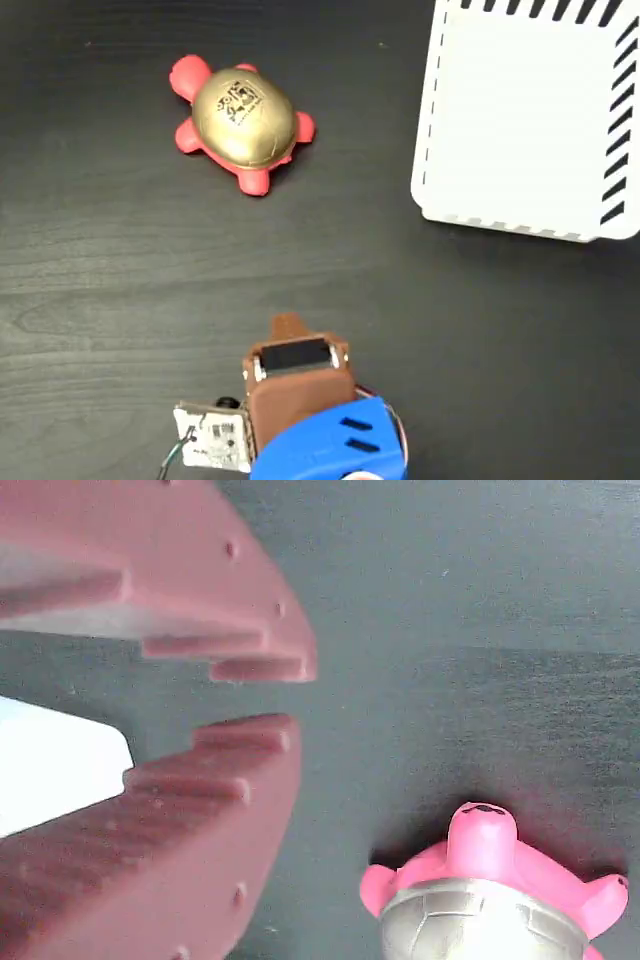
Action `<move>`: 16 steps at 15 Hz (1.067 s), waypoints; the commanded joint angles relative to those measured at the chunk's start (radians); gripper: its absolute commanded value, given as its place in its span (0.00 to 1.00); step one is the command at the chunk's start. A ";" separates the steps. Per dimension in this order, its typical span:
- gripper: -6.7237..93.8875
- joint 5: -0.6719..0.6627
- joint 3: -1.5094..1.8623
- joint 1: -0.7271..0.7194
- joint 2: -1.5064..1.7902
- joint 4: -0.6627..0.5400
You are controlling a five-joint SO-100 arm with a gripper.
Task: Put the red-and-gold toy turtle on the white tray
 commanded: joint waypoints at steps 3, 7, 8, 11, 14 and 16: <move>0.07 0.014 -0.009 -0.009 0.006 0.015; 0.07 0.012 -0.009 -0.009 0.006 0.015; 0.07 0.002 -0.009 -0.023 0.006 0.015; 0.07 -0.026 -0.009 -0.055 -0.009 0.011; 0.07 0.055 -0.087 -0.075 -0.225 -0.160; 0.07 0.153 -0.296 -0.058 -0.551 -0.262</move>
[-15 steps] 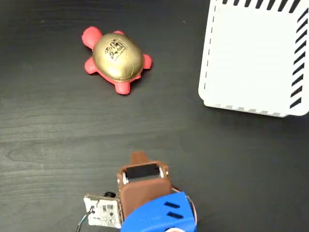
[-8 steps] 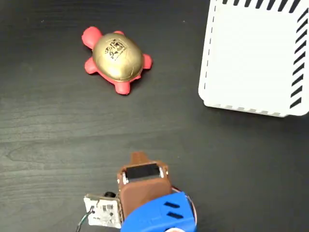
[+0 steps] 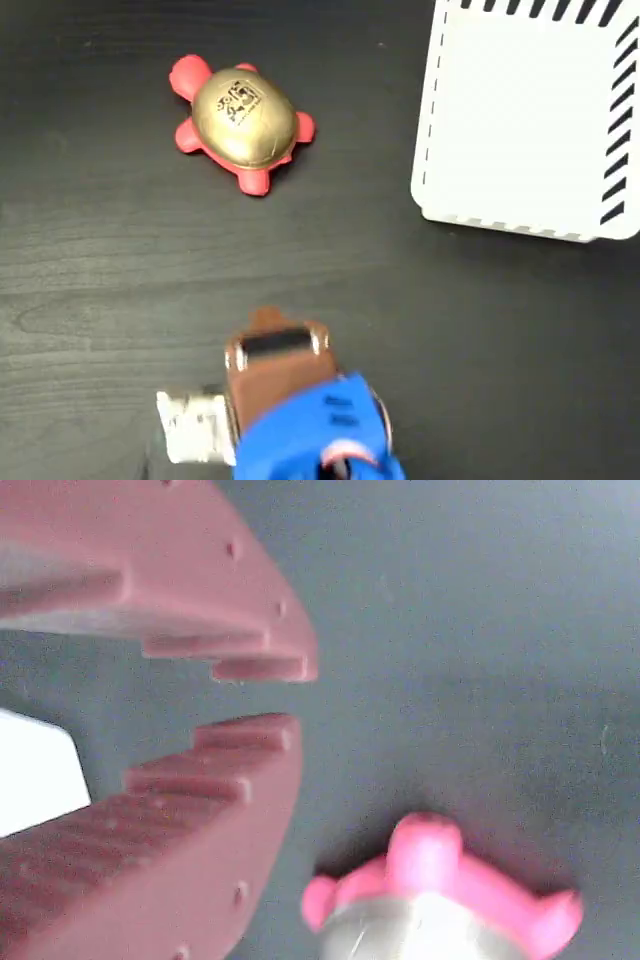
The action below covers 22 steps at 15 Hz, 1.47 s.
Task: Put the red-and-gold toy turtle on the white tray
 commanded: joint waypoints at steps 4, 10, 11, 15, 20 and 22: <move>0.07 0.342 -0.673 0.014 -0.762 0.051; 0.07 0.653 -1.430 0.021 -1.364 0.347; 0.07 0.693 -1.525 0.011 -1.425 0.382; 0.34 0.781 -1.750 0.000 -1.589 0.454; 0.57 0.793 -1.962 -0.011 -1.755 0.627; 0.60 0.787 -1.959 -0.003 -1.795 0.623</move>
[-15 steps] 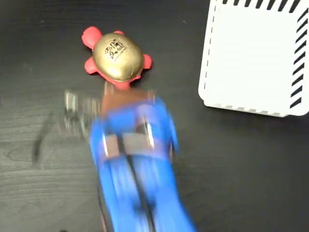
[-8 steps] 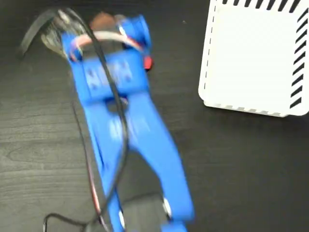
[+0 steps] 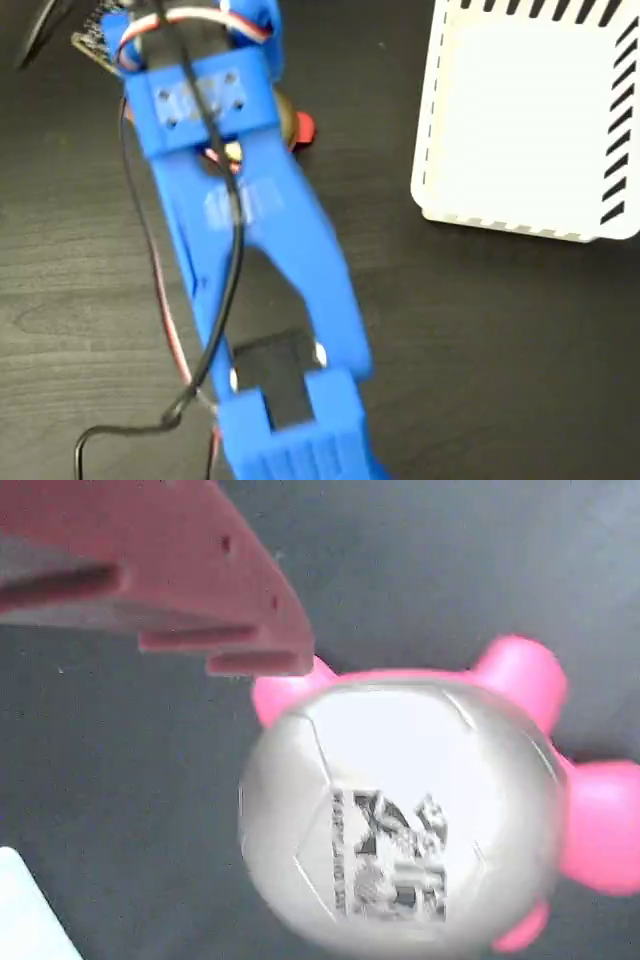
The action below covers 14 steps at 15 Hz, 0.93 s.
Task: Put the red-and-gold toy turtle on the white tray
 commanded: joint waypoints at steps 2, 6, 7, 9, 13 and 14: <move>0.62 -0.018 -0.049 -0.029 -0.008 0.014; 0.62 -0.037 -0.089 -0.035 -0.107 0.021; 0.62 -0.040 -0.112 -0.032 -0.132 0.028; 0.62 -0.048 -0.152 -0.028 -0.175 0.043; 0.63 -0.069 -0.195 -0.012 -0.222 0.044; 0.66 -0.071 -0.209 -0.011 -0.236 0.052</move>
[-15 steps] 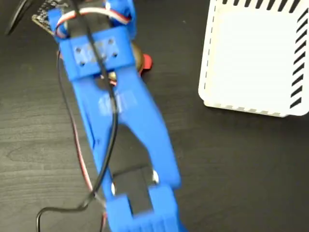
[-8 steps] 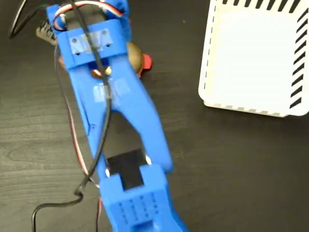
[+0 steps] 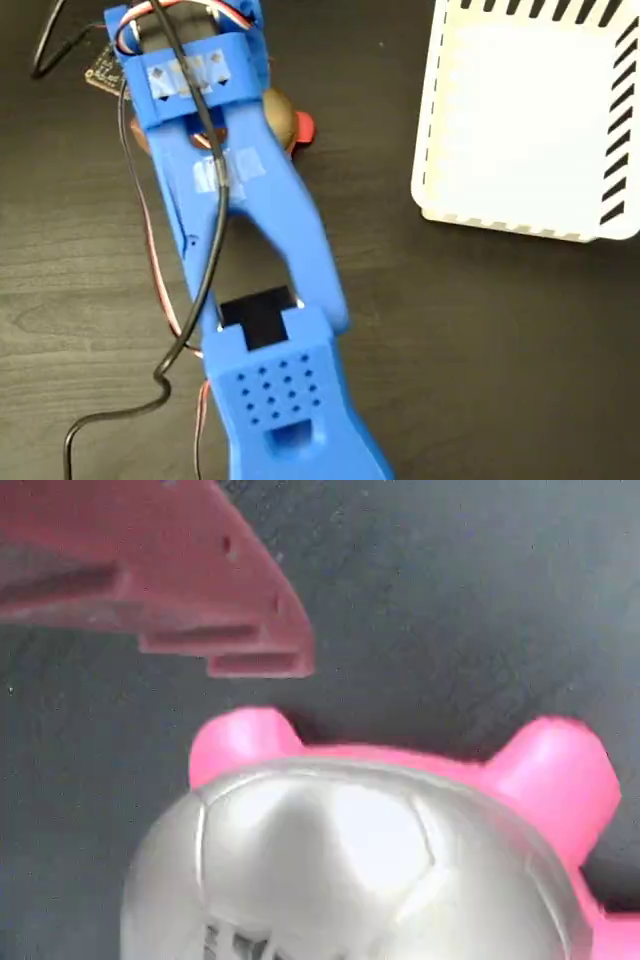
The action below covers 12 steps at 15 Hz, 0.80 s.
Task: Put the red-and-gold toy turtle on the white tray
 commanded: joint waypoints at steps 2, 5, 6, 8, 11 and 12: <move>0.68 -0.002 -0.069 0.002 0.012 0.017; 0.70 -0.005 -0.080 0.000 -0.020 0.017; 0.70 -0.005 -0.087 0.000 -0.032 0.017; 0.70 -0.005 -0.107 0.002 -0.063 0.009; 0.70 -0.003 -0.130 0.000 -0.100 -0.009; 0.70 -0.003 -0.140 -0.003 -0.110 -0.009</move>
